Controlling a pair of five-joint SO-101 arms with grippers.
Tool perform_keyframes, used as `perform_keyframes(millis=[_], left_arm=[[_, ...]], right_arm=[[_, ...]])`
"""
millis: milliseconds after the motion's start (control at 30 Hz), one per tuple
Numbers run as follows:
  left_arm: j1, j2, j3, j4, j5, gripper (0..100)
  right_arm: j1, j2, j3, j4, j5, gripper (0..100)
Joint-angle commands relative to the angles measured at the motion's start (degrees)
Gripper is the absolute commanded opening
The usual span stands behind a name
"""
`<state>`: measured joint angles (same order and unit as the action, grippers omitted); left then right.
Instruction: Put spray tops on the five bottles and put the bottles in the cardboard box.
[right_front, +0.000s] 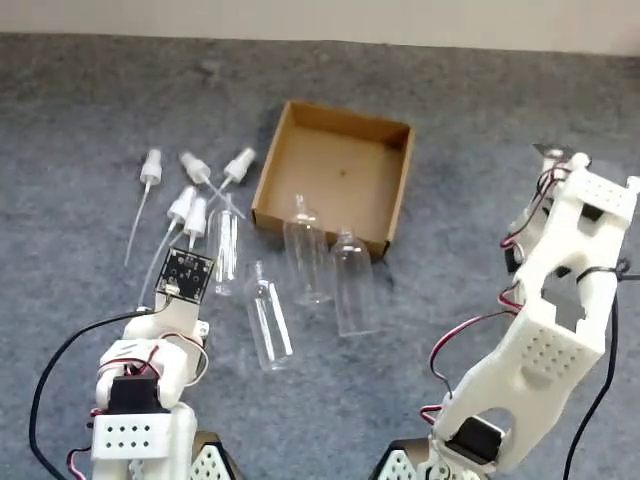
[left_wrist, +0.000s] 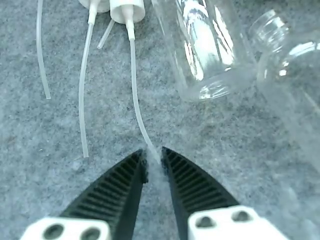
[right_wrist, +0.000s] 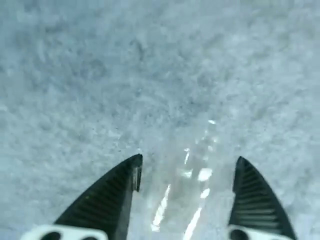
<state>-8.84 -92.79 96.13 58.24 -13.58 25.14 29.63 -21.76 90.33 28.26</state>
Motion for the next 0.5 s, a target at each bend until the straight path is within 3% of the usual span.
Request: perform_keyframes(millis=[0, 300, 467], left_arm=[[-0.57, -0.48, 1.54, 0.26, 0.35, 1], [-0.57, -0.48, 1.54, 0.26, 0.35, 1], [-0.57, -0.48, 1.54, 0.26, 0.35, 1]], right_arm=[[-0.40, -0.84, -8.22, 4.62, -3.96, 24.1], [5.05, -0.84, -7.52, 3.03, -5.63, 24.5], [5.76, -0.92, -1.98, 2.24, -2.55, 24.3]])
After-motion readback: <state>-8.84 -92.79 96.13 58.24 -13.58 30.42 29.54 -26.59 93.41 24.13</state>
